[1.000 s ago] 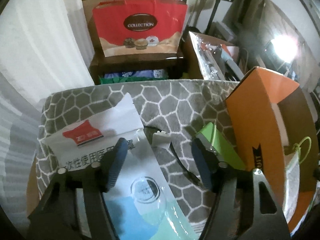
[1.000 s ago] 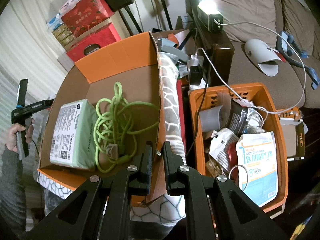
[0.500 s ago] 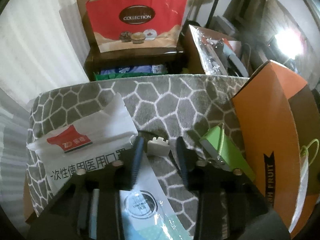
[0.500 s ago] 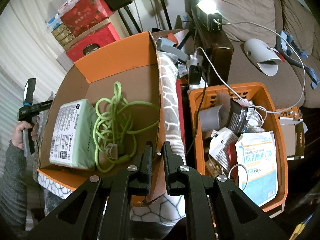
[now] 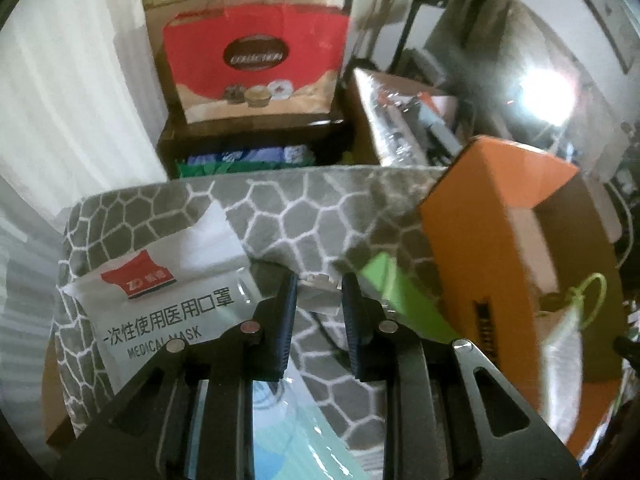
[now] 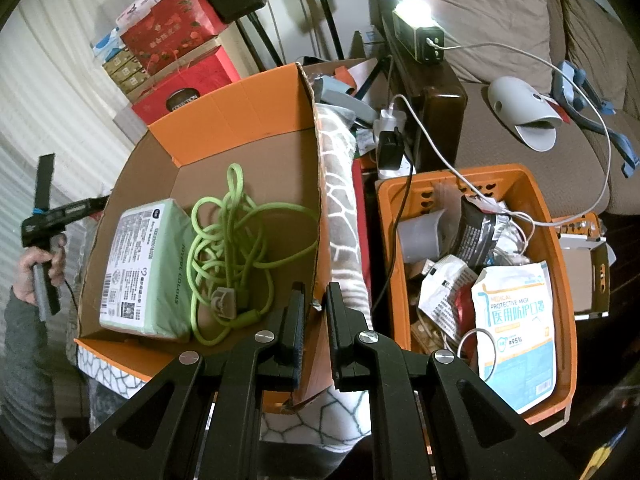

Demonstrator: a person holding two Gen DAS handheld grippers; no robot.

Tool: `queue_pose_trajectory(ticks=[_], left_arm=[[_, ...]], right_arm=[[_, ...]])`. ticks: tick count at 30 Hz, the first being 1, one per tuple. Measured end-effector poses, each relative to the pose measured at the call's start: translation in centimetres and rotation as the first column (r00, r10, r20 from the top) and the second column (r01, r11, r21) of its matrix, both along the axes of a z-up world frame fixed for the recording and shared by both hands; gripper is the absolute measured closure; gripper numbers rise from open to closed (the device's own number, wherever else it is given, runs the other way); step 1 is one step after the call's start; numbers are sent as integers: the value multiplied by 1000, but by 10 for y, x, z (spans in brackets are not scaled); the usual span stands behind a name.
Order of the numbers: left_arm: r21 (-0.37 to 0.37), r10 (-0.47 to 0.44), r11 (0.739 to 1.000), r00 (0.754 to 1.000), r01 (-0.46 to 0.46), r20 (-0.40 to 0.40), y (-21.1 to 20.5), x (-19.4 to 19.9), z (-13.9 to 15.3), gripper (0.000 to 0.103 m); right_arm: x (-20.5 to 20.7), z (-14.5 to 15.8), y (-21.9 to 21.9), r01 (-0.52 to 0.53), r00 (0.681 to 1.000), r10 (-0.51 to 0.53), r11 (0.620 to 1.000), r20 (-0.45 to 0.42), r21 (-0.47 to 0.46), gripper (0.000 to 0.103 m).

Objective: Organize objects
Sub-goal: 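Carry the black cable by its connector over the box with the left gripper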

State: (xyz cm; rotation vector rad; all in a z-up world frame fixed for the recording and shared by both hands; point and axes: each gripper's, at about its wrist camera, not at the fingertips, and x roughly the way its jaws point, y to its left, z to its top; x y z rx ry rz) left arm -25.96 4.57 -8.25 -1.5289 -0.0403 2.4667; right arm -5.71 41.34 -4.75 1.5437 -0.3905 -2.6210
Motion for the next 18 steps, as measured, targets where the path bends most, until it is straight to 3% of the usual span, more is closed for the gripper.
queue_pose_trajectory(ticks=[12,18], left_arm=[[64,-109,991,987,117,-121,34,44,74,82],[99,-179,976,973,194,-148,61,67,92,82]], right_arm=[[0,-1,0,2,1000,-2,1000,0,-7,94],[0,-1,0,2,1000,-2,1000,-1,-6,94]])
